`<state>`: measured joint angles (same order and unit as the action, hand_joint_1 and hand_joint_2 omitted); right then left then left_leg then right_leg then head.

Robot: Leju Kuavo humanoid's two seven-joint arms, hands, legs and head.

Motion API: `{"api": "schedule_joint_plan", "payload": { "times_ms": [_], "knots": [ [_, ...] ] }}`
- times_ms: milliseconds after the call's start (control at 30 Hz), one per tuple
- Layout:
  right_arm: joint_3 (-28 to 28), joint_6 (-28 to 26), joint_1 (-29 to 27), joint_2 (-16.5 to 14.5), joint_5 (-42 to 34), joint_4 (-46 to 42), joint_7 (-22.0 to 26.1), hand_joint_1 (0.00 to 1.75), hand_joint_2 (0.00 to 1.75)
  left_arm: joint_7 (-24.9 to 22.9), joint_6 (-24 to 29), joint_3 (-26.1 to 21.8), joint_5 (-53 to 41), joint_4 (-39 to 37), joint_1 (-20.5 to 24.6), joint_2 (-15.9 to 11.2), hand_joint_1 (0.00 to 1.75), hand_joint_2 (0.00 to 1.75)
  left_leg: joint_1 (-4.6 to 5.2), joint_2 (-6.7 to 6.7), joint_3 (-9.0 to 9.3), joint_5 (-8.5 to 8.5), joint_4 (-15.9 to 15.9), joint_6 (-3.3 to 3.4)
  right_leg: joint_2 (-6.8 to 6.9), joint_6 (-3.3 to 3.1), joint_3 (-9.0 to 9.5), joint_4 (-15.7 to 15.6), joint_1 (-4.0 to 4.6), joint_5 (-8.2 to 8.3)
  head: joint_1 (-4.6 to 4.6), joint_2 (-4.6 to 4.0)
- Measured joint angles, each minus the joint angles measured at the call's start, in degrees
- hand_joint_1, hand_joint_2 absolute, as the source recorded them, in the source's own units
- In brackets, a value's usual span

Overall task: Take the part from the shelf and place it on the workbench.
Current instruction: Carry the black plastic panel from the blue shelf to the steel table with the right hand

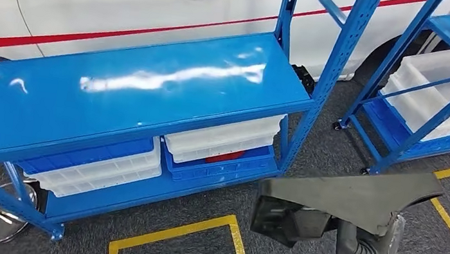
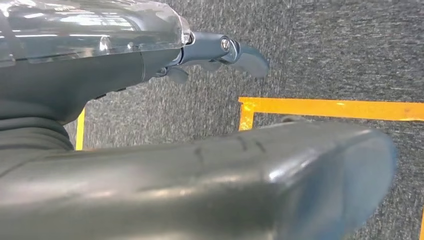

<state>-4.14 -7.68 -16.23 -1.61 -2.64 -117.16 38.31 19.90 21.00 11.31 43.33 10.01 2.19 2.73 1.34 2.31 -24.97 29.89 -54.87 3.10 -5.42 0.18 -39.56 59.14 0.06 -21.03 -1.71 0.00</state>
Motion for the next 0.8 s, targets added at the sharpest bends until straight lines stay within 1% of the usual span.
{"api": "schedule_joint_plan", "payload": {
  "times_ms": [33, 67, 100, 133, 167, 200, 233, 267, 300, 333, 367, 400, 433, 467, 500, 533, 567, 600, 633, 667, 700, 733, 767, 800],
  "knots": [
    [0.5, 0.2, -0.2, -0.1, 0.2, 0.0, 0.0, 1.75, 1.75, 0.0, 0.0, 0.0, 0.0, 0.0, -0.1, 0.1, 0.00, 0.00, -0.24, -0.90, -0.46, -0.87, 0.5, 0.06, 1.39, 0.17, -0.57, 1.5, 0.11, -2.12, 0.02, 0.00],
    [0.9, 0.4, -0.3, -0.2, 0.5, -0.1, -0.1, 1.75, 1.75, 0.0, 0.0, 0.0, 0.0, 0.0, -0.2, 0.2, 0.00, 0.00, -0.30, -1.89, -1.08, -1.52, 0.7, 0.06, 3.04, 0.36, -1.38, 4.2, -0.04, -5.18, 0.02, 0.00],
    [1.4, 0.5, -0.5, -0.3, 0.7, -0.1, -0.1, 1.75, 1.75, 0.0, -0.1, 0.0, 0.0, 0.0, -0.5, 0.2, 0.00, 0.00, -0.32, -2.81, -1.82, -2.05, 0.7, 0.10, 4.15, 0.72, -2.20, 7.8, -0.30, -8.14, 0.03, 0.00],
    [1.8, 0.6, -0.7, -0.4, 0.8, 0.0, -0.1, 1.75, 1.75, 0.1, -0.2, 0.0, 0.1, 0.0, -0.7, 0.2, 0.00, 0.00, -0.34, -3.79, -2.58, -2.49, 0.5, -0.08, 4.72, 1.14, -2.82, 11.4, -0.66, -9.93, 0.02, 0.00],
    [2.4, 0.7, -1.0, -0.5, 1.0, 0.0, -0.1, 1.75, 1.75, 0.3, -0.3, 0.0, 0.1, 0.0, -0.7, 0.2, 0.00, 0.00, -0.40, -4.76, -3.42, -2.88, 0.1, -0.25, 5.05, 1.59, -2.95, 14.2, -1.08, -10.36, 0.01, 0.00],
    [3.0, 1.0, -1.3, -0.6, 1.2, 0.0, -0.1, 1.75, 1.75, 0.5, -0.5, 0.0, 0.2, 0.0, -0.7, 0.2, 0.00, 0.00, -0.49, -5.64, -4.28, -3.22, -0.3, -0.47, 5.26, 2.04, -2.30, 15.3, -1.49, -9.49, 0.02, 0.00],
    [3.6, 1.2, -1.7, -0.8, 1.5, 0.0, -0.1, 1.75, 1.75, 0.7, -0.7, 0.0, 0.3, 0.0, -0.7, 0.2, 0.00, 0.00, -0.63, -6.46, -5.14, -3.44, -0.8, -0.73, 5.60, 2.47, -0.64, 14.5, -1.87, -7.96, 0.01, 0.00],
    [4.1, 1.5, -2.0, -1.0, 1.7, 0.0, 0.0, 1.75, 1.75, 0.8, -0.9, -0.1, 0.4, 0.0, -0.6, 0.2, 0.00, 0.00, -0.75, -7.19, -5.96, -3.55, -1.5, -1.05, 6.45, 2.91, 1.99, 11.8, -2.22, -6.70, 0.01, 0.00],
    [4.7, 1.8, -2.3, -1.3, 1.9, 0.0, 0.0, 1.75, 1.75, 0.8, -1.0, -0.1, 0.5, 0.0, -0.5, 0.2, 0.00, 0.00, -0.78, -7.77, -6.70, -3.51, -2.2, -1.43, 7.93, 3.35, 5.04, 8.1, -2.34, -6.69, 0.02, 0.00],
    [5.1, 2.0, -2.6, -1.6, 2.1, 0.0, 0.1, 1.75, 1.75, 0.9, -1.1, -0.2, 0.6, 0.0, -0.5, 0.1, 0.00, 0.00, -0.77, -8.33, -7.22, -3.38, -2.9, -1.83, 9.23, 3.19, 7.55, 4.7, -2.24, -7.31, -0.04, 0.00],
    [5.5, 2.2, -2.9, -1.9, 2.2, -0.1, 0.2, 1.75, 1.75, 0.8, -1.0, -0.2, 0.6, 0.0, -0.5, 0.1, 0.00, 0.00, -0.70, -8.85, -7.46, -3.20, -3.6, -2.25, 10.26, 2.75, 9.19, 2.3, -2.07, -8.37, -0.09, 0.00],
    [6.0, 2.5, -3.2, -2.3, 2.4, -0.2, 0.3, 1.75, 1.75, 0.6, -1.0, -0.3, 0.7, 0.0, -0.4, 0.0, 0.00, 0.00, -0.66, -9.39, -7.52, -3.15, -3.9, -2.68, 10.55, 2.02, 9.76, 1.1, -1.77, -9.27, -0.15, 0.00],
    [6.4, 2.7, -3.6, -2.6, 2.6, -0.4, 0.4, 1.75, 1.75, 0.4, -0.8, -0.3, 0.7, 0.0, -0.4, 0.1, 0.00, 0.00, -0.72, -10.02, -7.40, -3.23, -4.1, -3.08, 10.02, 1.00, 9.58, 0.9, -1.56, -9.33, -0.22, 0.00],
    [6.7, 3.1, -4.0, -3.0, 2.8, -0.5, 0.4, 1.75, 1.75, 0.0, -0.7, -0.3, 0.8, 0.0, -0.3, 0.1, 0.00, 0.00, -0.90, -10.13, -7.37, -3.22, -4.3, -3.54, 9.44, 0.28, 9.30, 0.7, -1.50, -9.11, -0.21, 0.00],
    [7.1, 3.3, -4.4, -3.4, 2.9, -0.7, 0.4, 1.75, 1.75, -0.4, -0.6, -0.3, 0.8, 0.0, -0.3, 0.1, 0.00, 0.00, -1.15, -9.32, -7.55, -2.68, -4.7, -4.04, 8.81, -0.39, 8.91, 0.7, -1.43, -8.69, -0.21, 0.00],
    [7.3, 3.5, -4.6, -3.9, 3.1, -0.9, 0.5, 1.75, 1.75, -0.6, -0.5, -0.3, 0.8, 0.0, -0.3, 0.1, 0.00, 0.00, -1.36, -7.84, -8.11, -1.28, -6.1, -4.45, 8.17, -0.97, 8.46, 0.6, -1.39, -8.21, -0.21, 0.00],
    [7.5, 3.7, -4.8, -4.3, 3.2, -1.1, 0.5, 1.75, 1.75, -0.8, -0.4, -0.4, 0.9, 0.0, -0.5, 0.1, 0.00, 0.00, -1.54, -5.93, -9.08, 0.87, -8.7, -4.76, 7.48, -1.43, 7.91, 0.5, -1.34, -7.71, -0.22, 0.00],
    [7.7, 3.8, -5.0, -4.7, 3.4, -1.3, 0.5, 1.75, 1.75, -1.0, -0.2, -0.4, 0.9, 0.0, -0.6, 0.1, 0.00, 0.00, -1.61, -4.28, -10.37, 3.40, -12.2, -4.89, 6.73, -1.74, 7.29, 0.6, -1.18, -7.25, -0.23, 0.00],
    [7.7, 4.0, -5.2, -5.0, 3.5, -1.3, 0.5, 1.75, 1.75, -1.1, 0.0, -0.4, 1.1, 0.0, -0.7, 0.1, 0.00, 0.00, -1.61, -3.38, -11.66, 5.52, -16.0, -4.86, 5.91, -1.95, 6.69, 0.6, -0.96, -6.81, -0.23, 0.00],
    [7.8, 4.3, -5.5, -5.3, 3.6, -1.4, 0.6, 1.75, 1.75, -1.1, 0.3, -0.6, 1.3, 0.0, -0.7, 0.1, 0.00, 0.00, -1.56, -2.99, -12.46, 6.66, -18.8, -4.67, 5.04, -2.10, 6.13, 0.6, -0.70, -6.39, -0.23, 0.00],
    [7.9, 4.5, -5.8, -5.5, 3.7, -1.4, 0.7, 1.75, 1.75, -1.2, 0.6, -0.7, 1.5, 0.0, -0.7, 0.1, 0.00, 0.00, -1.48, -2.82, -12.43, 6.69, -19.9, -4.36, 4.18, -2.21, 5.68, 0.7, -0.43, -6.02, -0.23, 0.00],
    [8.0, 4.8, -6.1, -5.7, 3.7, -1.4, 0.7, 1.75, 1.75, -1.2, 1.1, -0.9, 1.7, 0.0, -0.7, 0.1, 0.00, 0.00, -1.34, -2.66, -11.29, 5.57, -18.6, -3.89, 3.30, -2.27, 5.36, 0.7, -0.18, -5.69, -0.23, 0.00],
    [8.0, 5.0, -6.3, -5.8, 3.7, -1.4, 0.8, 1.75, 1.75, -1.2, 1.6, -1.1, 1.9, 0.0, -0.7, 0.1, 0.00, 0.00, -1.11, -2.22, -9.20, 3.74, -15.3, -3.28, 2.45, -2.32, 5.19, 0.7, 0.07, -5.42, -0.23, 0.00],
    [8.0, 5.2, -6.4, -5.9, 3.7, -1.4, 0.9, 1.75, 1.75, -1.3, 2.0, -1.3, 2.1, 0.0, -0.7, 0.1, 0.00, 0.00, -0.86, -1.13, -6.74, 2.19, -10.9, -2.46, 1.74, -2.31, 5.09, 0.7, 0.18, -5.17, -0.21, 0.00]
  ]
}}
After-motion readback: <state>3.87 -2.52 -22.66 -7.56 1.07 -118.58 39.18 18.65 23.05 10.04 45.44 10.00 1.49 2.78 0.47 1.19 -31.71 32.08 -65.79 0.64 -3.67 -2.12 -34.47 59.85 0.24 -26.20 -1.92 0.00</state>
